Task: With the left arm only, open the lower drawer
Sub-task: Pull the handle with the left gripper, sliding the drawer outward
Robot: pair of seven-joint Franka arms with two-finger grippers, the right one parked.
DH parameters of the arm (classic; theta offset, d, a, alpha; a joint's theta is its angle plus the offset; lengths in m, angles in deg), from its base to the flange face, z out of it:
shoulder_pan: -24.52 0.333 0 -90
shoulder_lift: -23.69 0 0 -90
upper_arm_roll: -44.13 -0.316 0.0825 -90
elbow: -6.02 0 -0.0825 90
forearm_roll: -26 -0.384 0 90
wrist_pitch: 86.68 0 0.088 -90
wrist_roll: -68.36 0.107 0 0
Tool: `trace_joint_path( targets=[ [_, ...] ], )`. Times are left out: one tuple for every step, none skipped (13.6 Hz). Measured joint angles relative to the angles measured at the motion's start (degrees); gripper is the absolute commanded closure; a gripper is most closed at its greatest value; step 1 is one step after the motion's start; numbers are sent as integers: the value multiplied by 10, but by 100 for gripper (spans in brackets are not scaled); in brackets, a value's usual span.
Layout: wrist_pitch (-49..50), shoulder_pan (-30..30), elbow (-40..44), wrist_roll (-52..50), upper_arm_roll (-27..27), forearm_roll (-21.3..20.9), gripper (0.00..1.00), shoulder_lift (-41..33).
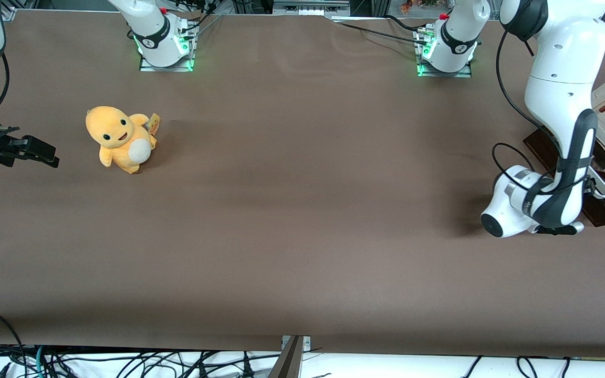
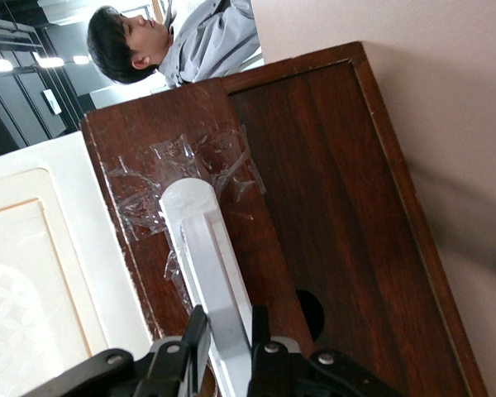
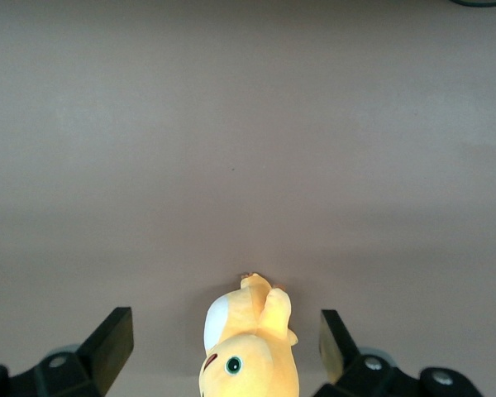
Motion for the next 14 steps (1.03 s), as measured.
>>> trace_joint_path(
  targets=[
    [0,-4,0,0,1,0,86,0],
    [0,-8,0,0,1,0,86,0],
    [1,-13,0,-1,1,1,86,1],
    [0,-16,1,-1,0,2,86,1],
    [0,-18,4,-1,0,5,85,1],
    [0,-20,7,-1,0,9,85,2],
    [0,-24,10,-1,0,11,85,3],
    [1,-28,11,-1,-1,13,85,4],
    [3,-31,12,-1,-2,17,85,4],
    [4,-35,13,0,-2,20,85,4],
    [4,-39,14,0,-2,22,85,4],
    [4,-42,15,0,-2,23,83,4],
    [3,-44,18,0,-2,27,78,5],
    [2,-45,23,0,-1,32,42,5]
  ],
)
